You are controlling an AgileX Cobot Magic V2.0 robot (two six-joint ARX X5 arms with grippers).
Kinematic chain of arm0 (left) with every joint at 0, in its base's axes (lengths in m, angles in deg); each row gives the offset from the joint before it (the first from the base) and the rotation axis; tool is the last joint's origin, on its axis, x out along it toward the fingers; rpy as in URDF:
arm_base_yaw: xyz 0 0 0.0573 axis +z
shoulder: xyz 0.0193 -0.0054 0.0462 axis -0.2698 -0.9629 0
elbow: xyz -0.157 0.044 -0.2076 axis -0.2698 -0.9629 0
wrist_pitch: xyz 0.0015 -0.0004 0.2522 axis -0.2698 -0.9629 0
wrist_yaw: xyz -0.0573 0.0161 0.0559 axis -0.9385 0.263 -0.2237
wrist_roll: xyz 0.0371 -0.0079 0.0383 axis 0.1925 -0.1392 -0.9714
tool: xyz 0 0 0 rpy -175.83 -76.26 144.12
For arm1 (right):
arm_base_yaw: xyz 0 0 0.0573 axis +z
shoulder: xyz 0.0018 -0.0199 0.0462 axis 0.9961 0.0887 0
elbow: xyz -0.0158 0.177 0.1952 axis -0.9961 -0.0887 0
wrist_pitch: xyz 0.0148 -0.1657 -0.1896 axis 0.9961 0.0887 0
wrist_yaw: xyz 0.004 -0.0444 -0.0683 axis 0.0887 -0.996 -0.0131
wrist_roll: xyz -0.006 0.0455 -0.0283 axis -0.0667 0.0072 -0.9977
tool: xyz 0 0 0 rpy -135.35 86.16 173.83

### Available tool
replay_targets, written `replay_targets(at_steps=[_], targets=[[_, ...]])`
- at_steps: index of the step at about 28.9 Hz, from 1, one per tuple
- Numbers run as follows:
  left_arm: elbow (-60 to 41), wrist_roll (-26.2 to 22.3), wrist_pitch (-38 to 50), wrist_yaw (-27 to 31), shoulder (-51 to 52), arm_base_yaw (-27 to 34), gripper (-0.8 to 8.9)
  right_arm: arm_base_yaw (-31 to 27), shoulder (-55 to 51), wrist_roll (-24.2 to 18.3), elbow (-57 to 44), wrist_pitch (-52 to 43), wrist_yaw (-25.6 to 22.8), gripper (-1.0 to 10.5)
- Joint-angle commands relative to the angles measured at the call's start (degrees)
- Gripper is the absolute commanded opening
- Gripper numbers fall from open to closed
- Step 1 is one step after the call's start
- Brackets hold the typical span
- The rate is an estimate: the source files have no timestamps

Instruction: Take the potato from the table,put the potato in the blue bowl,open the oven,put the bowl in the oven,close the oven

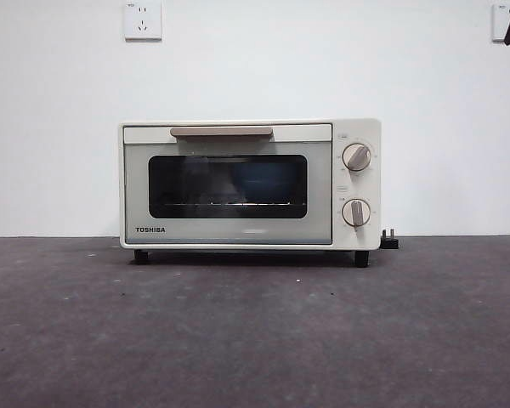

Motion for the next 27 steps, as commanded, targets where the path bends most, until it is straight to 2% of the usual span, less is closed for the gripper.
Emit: replay_targets(at_steps=[1, 16, 18, 20, 27], targets=[[-0.6, 1.0, 0.6, 0.0, 0.1, 0.2, -0.04, 0.0, 0.2, 0.4, -0.5, -1.1, -0.2, 0.6], [-0.6, 1.0, 0.6, 0.0, -2.0, 0.2, -0.04, 0.0, 0.2, 0.4, -0.5, -2.0, -0.3, 0.6], [-0.6, 1.0, 0.6, 0.0, -2.3, 0.2, -0.04, 0.0, -0.5, 0.4, -0.6, -1.6, -1.4, 0.6], [-0.6, 1.0, 0.6, 0.0, -2.5, 0.2, -0.04, -0.1, -2.6, 0.4, -0.6, -1.4, -4.6, 0.6], [-0.6, 1.0, 0.5, -0.1, -3.2, 0.2, -0.04, 2.2, -16.0, -0.8, -2.7, -2.7, -11.2, 0.6]])
